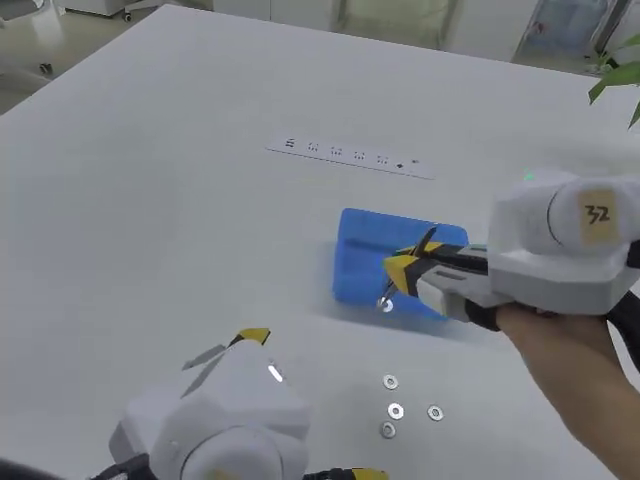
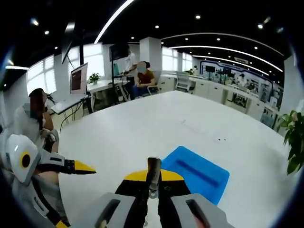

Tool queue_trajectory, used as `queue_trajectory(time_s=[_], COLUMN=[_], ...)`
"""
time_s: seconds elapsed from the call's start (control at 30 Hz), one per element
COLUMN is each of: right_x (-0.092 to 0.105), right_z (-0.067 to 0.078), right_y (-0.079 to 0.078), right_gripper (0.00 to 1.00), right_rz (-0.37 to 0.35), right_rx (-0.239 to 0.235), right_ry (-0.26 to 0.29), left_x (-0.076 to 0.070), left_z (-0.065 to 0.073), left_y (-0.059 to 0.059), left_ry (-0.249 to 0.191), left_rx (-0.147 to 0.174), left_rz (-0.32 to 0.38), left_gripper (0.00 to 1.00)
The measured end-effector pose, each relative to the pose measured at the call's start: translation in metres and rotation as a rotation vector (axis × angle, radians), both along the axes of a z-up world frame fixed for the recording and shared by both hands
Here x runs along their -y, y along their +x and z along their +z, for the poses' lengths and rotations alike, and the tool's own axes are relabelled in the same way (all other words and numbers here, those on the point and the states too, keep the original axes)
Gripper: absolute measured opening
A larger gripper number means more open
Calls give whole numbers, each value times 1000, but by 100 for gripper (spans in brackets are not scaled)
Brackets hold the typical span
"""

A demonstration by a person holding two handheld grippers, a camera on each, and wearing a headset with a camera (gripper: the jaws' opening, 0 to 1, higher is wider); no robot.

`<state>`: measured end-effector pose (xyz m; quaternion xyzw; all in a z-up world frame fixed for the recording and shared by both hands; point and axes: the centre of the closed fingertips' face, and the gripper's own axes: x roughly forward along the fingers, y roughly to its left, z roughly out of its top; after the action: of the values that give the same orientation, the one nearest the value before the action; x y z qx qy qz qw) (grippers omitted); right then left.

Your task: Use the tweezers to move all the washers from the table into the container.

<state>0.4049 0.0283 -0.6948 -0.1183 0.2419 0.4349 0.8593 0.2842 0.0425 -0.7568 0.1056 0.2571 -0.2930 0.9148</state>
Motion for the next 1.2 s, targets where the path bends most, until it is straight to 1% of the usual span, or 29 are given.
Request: queue_trajectory(time_s=[0.07, 0.17, 0.4, 0.47, 0.63, 0.77, 0.87, 0.93, 1.03, 1.2], right_x=[-3, -7, -12, -13, -16, -20, -25, -27, -28, -28], right_z=[2, 2, -5, -8, -18, -28, -40, -48, -57, -62], right_y=[7, 15, 37, 41, 53, 55, 55, 54, 54, 53], right_gripper=[2, 2, 2, 1, 1, 1, 1, 1, 1, 1], right_rz=[0, 3, -13, -17, -37, -37, -30, -24, -22, -19], right_rx=[7, 26, 40, 39, 19, 0, -21, -32, -48, -56], right_ry=[1, -4, 0, -3, 5, 0, -14, -25, -30, -37], left_x=[0, -1, -1, -2, -4, -5, -5, -5, -5, -6], left_z=[-2, -3, -5, -6, -6, -7, -7, -9, -10, -12], left_y=[-1, 0, -1, -1, -1, -1, -1, -1, -1, 0], left_ry=[-1, 14, 22, 26, 32, 32, 34, 34, 40, 39], left_rx=[-10, -8, -16, -18, -19, -21, -23, -30, -32, -39], left_rz=[-1, 0, -4, -3, 2, 6, 5, 4, 2, 3], left_gripper=[95, 94, 92, 92, 91, 91, 90, 88, 88, 88])
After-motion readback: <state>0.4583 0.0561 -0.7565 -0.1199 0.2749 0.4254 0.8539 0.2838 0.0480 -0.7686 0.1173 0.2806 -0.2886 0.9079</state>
